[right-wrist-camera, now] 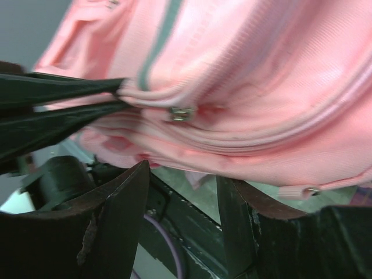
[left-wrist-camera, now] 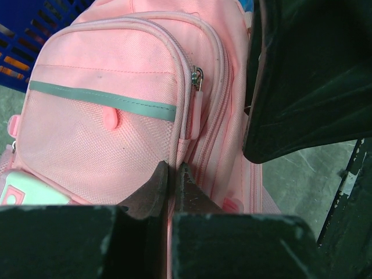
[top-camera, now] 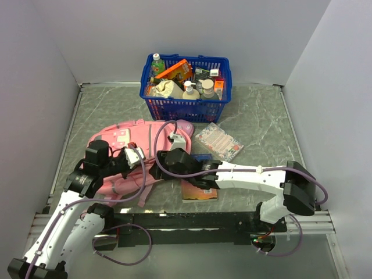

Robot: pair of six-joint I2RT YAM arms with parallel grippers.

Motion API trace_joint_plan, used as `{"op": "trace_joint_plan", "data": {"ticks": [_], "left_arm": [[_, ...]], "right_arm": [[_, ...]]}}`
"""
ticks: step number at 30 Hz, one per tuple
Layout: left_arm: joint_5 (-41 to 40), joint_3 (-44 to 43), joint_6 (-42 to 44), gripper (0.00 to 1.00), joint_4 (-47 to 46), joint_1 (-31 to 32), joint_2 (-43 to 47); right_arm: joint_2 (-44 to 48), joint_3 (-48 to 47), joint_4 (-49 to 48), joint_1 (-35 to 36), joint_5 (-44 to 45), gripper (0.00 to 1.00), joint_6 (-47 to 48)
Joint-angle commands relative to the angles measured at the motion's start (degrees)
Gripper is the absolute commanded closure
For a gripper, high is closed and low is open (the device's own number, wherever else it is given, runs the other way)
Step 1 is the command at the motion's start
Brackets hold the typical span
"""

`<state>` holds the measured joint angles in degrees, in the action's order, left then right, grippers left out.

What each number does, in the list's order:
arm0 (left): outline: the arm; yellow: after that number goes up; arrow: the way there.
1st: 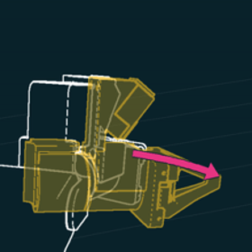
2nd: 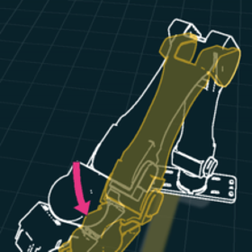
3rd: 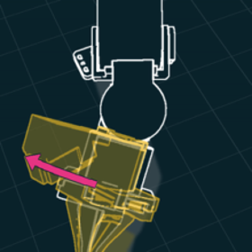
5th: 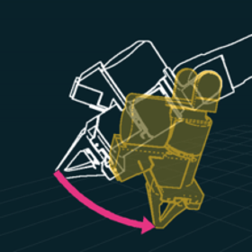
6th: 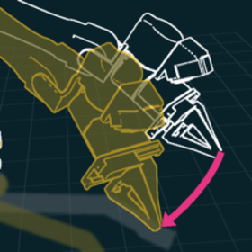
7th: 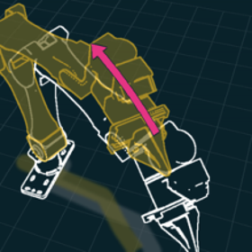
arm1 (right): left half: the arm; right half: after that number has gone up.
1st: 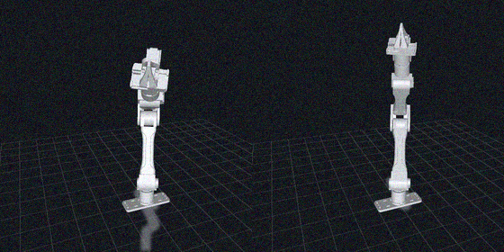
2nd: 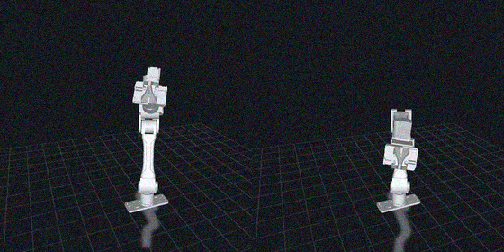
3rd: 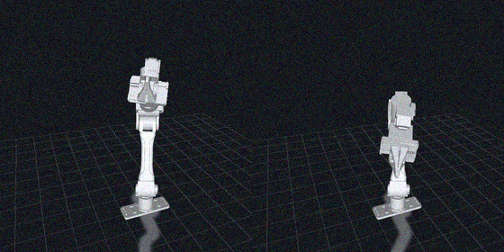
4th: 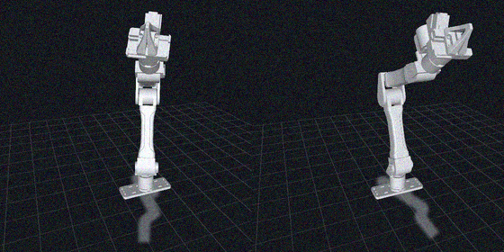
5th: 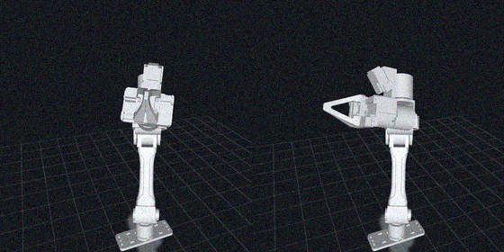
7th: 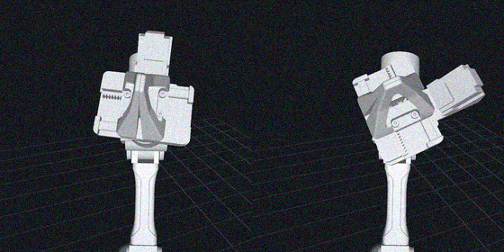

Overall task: Pack the student bag
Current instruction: Zip the student bag at the center of the board.

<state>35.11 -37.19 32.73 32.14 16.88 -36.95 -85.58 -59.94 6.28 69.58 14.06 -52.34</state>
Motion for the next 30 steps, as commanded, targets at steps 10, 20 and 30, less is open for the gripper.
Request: {"op": "trace_joint_plan", "data": {"ticks": [10,20,30], "left_arm": [[3.4,-0.3,-0.7,0.99,-4.8,1.0,1.4],[3.6,0.2,1.0,0.99,-2.8,1.3,2.9],[3.5,0.9,2.2,0.99,-2.4,1.4,4.3]], "right_arm": [[2.3,-3.1,-4.1,0.8,3.4,0.44,0.4],[0.3,-5.1,-5.2,-0.7,4.0,0.46,-0.1],[0.3,-4.1,-5.2,-1.5,2.9,0.46,-0.6]]}}
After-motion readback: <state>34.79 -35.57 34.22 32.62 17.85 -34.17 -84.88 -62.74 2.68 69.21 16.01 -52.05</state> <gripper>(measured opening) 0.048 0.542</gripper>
